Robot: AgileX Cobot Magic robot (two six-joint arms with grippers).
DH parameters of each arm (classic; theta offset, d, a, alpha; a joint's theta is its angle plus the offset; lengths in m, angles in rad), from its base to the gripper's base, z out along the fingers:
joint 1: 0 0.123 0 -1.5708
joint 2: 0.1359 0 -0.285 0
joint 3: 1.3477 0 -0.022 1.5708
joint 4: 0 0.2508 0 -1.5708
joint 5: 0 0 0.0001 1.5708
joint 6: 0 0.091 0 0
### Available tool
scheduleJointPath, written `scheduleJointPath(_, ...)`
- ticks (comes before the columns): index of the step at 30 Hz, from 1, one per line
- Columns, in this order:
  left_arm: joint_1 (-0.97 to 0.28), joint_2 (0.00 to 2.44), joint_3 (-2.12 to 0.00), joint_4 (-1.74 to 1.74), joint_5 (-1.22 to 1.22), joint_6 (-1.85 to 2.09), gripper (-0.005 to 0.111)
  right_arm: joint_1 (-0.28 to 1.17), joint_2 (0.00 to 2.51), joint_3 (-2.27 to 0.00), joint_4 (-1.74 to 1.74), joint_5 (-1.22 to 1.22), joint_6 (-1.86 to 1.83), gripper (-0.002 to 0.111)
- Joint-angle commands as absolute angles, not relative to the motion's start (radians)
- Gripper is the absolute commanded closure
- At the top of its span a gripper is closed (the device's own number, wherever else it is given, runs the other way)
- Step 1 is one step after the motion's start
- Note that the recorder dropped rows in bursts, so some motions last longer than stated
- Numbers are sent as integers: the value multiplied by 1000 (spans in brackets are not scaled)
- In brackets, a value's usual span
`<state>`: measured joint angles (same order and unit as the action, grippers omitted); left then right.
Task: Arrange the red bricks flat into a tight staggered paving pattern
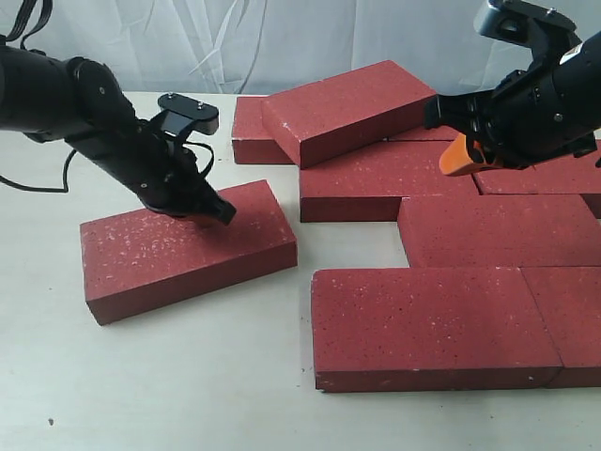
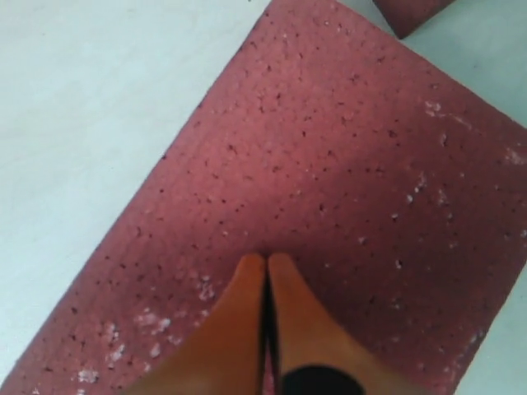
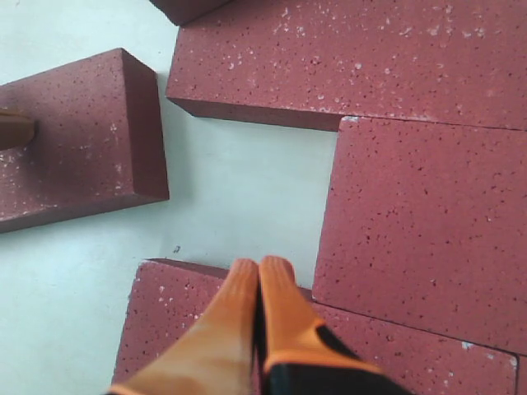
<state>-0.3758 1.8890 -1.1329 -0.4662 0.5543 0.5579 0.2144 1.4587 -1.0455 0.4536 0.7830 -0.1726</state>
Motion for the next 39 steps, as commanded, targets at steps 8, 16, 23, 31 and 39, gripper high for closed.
scheduleJointPath(8,-390,1719,-1117,-400,552,557,107,212,1458,-1049,458,780,-182,109)
scheduleJointPath(16,-390,1621,-1117,-242,654,355,107,212,1458,-1049,458,780,-182,109)
scheduleJointPath(23,-390,1620,-1054,-40,680,155,107,212,1458,-1049,458,780,-182,109)
scheduleJointPath(31,-390,1620,-1000,-36,680,139,107,212,1458,-1049,458,780,-182,109)
scheduleJointPath(39,-390,1618,-996,-48,752,130,107,212,1458,-1049,459,780,-186,109)
